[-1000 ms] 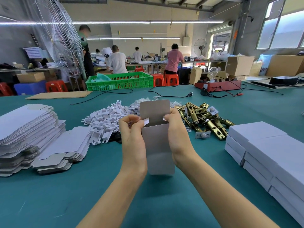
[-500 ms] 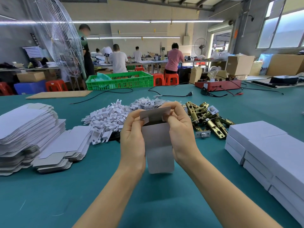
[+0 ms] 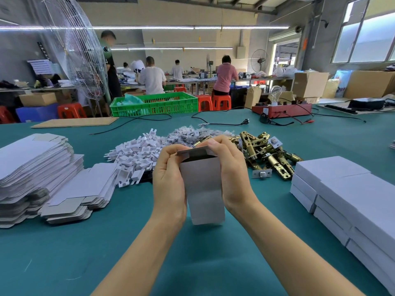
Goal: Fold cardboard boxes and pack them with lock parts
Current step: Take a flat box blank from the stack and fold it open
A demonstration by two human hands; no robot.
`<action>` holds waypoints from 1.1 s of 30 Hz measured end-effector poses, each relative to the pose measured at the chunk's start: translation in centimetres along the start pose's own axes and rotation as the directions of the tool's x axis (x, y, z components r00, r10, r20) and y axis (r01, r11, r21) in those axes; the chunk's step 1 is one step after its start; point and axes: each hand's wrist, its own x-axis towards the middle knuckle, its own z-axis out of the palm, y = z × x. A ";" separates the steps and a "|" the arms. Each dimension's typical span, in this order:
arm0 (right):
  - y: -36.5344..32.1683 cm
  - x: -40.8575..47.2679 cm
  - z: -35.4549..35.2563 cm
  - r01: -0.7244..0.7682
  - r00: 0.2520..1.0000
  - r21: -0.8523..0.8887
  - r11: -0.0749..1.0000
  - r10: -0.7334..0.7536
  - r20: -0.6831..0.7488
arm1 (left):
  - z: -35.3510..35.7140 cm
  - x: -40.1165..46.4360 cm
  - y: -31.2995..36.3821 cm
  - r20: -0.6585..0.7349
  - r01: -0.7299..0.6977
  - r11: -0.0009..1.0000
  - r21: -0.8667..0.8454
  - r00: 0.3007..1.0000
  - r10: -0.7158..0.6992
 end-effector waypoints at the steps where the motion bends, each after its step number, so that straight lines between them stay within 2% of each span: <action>1: 0.0 0.0 0.0 -0.004 1.000 0.003 1.000 0.004 0.001 | 0.0 0.0 0.0 -0.004 0.000 1.000 -0.001 1.000 0.000; 7: -0.2 -0.1 0.0 -0.007 1.000 -0.038 0.999 0.007 0.008 | 0.0 -0.2 0.3 -0.006 0.018 0.999 -0.042 1.000 -0.018; 12: -0.1 0.0 -0.2 0.008 1.000 -0.045 0.999 -0.007 0.007 | -0.2 -0.4 0.2 0.045 0.015 0.997 -0.069 0.999 -0.012; 25: 0.2 0.1 -0.3 0.039 0.999 -0.045 0.998 -0.038 0.017 | 0.1 -0.4 0.0 0.020 -0.058 0.996 0.066 0.998 0.057; 33: 0.0 0.1 -0.4 -0.004 1.000 -0.050 0.999 0.003 -0.015 | -0.2 -0.3 -0.2 0.067 -0.070 0.994 0.082 0.996 0.064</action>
